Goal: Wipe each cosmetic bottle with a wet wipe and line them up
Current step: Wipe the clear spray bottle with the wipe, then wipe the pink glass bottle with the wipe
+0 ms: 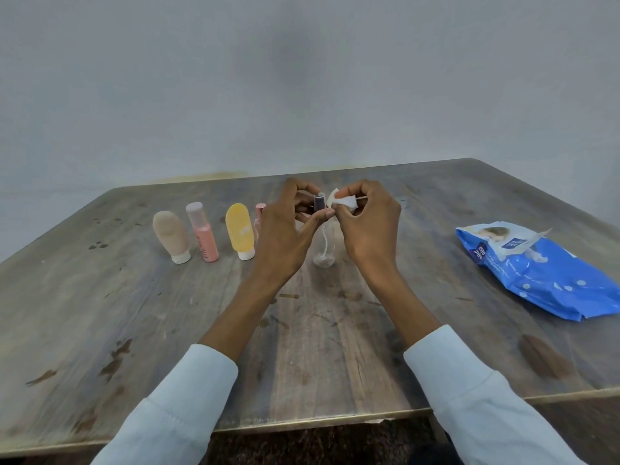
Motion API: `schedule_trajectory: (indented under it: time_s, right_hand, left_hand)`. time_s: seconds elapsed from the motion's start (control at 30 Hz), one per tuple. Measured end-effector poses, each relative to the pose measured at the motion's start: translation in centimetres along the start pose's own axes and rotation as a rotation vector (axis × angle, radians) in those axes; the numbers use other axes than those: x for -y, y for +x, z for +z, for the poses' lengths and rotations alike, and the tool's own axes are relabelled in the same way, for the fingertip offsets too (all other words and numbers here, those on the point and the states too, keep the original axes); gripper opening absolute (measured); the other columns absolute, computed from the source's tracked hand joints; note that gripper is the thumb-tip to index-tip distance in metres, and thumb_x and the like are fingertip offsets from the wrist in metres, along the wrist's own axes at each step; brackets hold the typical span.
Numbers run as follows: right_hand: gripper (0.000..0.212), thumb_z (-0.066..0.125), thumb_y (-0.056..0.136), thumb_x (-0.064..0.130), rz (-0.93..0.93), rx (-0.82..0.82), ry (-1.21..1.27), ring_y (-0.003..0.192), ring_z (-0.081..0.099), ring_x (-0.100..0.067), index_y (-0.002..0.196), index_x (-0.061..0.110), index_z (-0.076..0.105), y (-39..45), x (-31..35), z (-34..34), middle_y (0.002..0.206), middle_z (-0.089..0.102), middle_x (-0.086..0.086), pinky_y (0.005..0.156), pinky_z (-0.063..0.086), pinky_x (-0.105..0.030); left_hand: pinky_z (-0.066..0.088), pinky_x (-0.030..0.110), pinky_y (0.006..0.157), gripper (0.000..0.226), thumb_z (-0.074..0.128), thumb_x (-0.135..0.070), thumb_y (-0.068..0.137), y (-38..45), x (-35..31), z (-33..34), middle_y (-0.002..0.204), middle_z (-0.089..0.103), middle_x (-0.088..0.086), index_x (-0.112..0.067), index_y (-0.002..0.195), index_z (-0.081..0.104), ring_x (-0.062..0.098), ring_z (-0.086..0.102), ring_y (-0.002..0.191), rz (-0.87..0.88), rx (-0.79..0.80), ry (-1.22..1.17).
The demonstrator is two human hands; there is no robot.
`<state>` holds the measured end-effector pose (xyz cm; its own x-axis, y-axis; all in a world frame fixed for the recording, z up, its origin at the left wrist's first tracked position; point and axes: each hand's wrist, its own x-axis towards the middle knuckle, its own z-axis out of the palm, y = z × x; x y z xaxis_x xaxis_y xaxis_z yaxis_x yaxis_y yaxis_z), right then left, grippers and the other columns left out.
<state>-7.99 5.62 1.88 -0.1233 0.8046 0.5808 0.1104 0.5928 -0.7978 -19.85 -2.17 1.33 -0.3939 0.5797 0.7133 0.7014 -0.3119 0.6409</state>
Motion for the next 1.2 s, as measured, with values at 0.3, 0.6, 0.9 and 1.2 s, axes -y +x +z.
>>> schedule_trajectory:
  time_s: [0.3,0.6,0.9,1.2]
  right_hand:
    - [0.025,0.082,0.089,0.007,-0.01,-0.044,0.014,0.085,0.068,-0.007,0.092,0.029,0.069,0.0,0.3,-0.2,0.103,0.071,0.006,0.069,0.053,-0.009]
    - [0.027,0.084,0.09,0.01,-0.037,-0.058,0.023,0.087,0.068,-0.006,0.094,0.032,0.068,0.1,0.5,-0.5,0.105,0.072,0.009,0.072,0.05,-0.006]
    - [0.017,0.083,0.09,0.011,0.28,-0.136,0.329,0.088,0.069,-0.005,0.106,0.014,0.078,1.7,-0.1,-2.1,0.101,0.076,0.006,0.07,0.056,-0.012]
    - [0.016,0.084,0.088,0.012,0.216,-0.061,0.295,0.081,0.071,0.001,0.099,0.021,0.077,1.3,0.1,-1.7,0.095,0.077,0.01,0.076,0.063,-0.022]
  left_hand:
    - [0.058,0.026,0.085,0.038,0.082,-0.038,0.095,0.0,-0.1,-0.7,0.114,0.074,-0.013,-0.022,0.125,0.066,0.006,0.072,0.104,0.068,0.053,0.084]
    - [0.057,0.026,0.083,0.048,0.09,-0.026,0.085,0.1,0.4,-1.3,0.11,0.074,-0.011,-0.024,0.125,0.063,0.009,0.072,0.101,0.047,0.116,0.084]
    - [0.061,0.03,0.084,0.05,0.085,-0.025,0.091,-0.2,0.6,-0.3,0.116,0.069,-0.014,-0.031,0.126,0.05,0.006,0.07,0.105,0.043,0.1,0.091]
    - [0.062,0.036,0.088,0.064,0.085,-0.032,0.092,-0.6,0.8,-0.3,0.124,0.069,-0.017,-0.034,0.143,0.046,0.003,0.069,0.113,0.02,0.091,0.096]
